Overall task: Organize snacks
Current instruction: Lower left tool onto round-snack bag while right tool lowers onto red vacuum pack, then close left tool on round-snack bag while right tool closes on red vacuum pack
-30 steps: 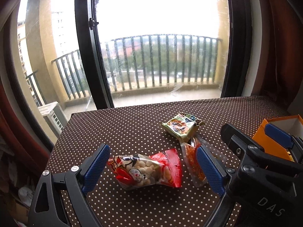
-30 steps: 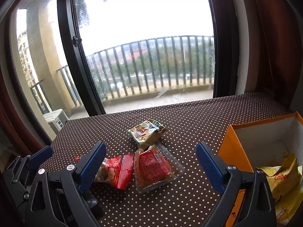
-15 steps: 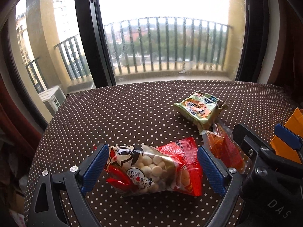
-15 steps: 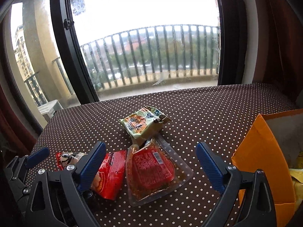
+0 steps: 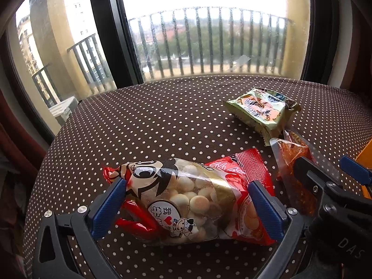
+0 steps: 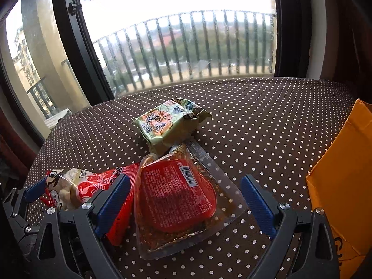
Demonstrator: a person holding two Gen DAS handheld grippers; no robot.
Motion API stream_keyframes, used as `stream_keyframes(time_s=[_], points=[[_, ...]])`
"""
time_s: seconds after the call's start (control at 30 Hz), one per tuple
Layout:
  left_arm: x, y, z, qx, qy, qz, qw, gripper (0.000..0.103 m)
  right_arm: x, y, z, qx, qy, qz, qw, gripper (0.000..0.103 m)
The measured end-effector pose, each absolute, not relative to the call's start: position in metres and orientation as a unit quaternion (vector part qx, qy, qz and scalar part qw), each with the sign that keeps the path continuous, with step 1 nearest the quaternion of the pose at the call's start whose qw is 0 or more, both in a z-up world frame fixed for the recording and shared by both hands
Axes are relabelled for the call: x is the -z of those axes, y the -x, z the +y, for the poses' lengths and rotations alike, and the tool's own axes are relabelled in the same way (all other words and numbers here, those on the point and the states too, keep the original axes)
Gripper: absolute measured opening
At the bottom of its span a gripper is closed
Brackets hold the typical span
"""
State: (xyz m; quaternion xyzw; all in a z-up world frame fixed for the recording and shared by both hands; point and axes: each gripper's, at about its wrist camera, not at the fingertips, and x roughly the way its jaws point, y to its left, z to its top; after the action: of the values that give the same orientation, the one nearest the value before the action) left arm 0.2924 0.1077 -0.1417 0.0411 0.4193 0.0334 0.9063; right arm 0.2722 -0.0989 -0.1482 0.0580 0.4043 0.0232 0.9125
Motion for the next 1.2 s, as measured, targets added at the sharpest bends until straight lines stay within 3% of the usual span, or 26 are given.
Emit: stream_keyframes(time_s=[0.4,0.47,0.77,1.2], points=[[0.144,-0.288,0.098,-0.035,-0.063,0.414,0.907,0.103,0.160,-0.278,-0.093,-0.032,-0.065,0.430,0.900,0.097],[0.146,-0.286,0.095,-0.039,-0.073,0.411,0.908,0.103,0.165,-0.281,-0.088,-0.042,-0.068,0.439,0.895,0.085],[0.149,-0.284,0.091,-0.047,-0.103,0.400,0.909,0.103,0.163,-0.274,-0.080,-0.040,-0.041,0.438,0.897,0.054],[0.153,-0.282,0.088,-0.041,-0.125,0.401,0.907,0.101,0.153,-0.250,-0.085,0.001,0.010,0.419,0.908,0.047]])
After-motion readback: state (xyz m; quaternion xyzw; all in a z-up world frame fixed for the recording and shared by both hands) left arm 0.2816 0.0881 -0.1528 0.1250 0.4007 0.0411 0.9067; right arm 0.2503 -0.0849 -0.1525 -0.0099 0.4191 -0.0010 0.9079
